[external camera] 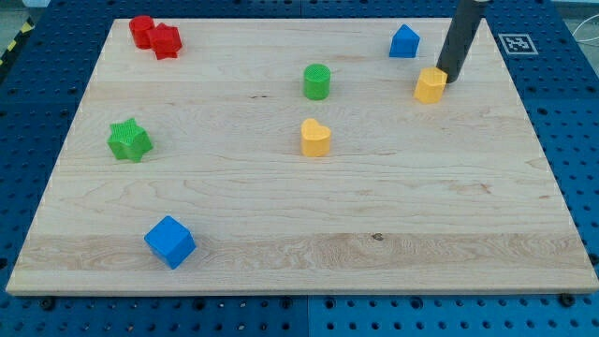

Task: Push yellow hexagon towards center

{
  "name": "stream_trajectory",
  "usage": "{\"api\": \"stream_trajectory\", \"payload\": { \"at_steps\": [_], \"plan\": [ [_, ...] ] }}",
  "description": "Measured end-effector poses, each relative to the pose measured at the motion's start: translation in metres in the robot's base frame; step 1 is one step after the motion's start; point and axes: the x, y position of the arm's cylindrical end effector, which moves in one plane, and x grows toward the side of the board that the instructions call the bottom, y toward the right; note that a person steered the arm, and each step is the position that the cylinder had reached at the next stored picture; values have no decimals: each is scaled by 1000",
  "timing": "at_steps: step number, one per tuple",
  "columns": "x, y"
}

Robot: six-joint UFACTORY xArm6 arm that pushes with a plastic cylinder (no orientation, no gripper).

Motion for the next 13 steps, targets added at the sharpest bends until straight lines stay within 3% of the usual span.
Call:
{"api": "stream_trajectory", "payload": {
  "at_steps": [4,6,13],
  "plan": [
    [24,-27],
    [52,0],
    [50,-21]
  ]
}}
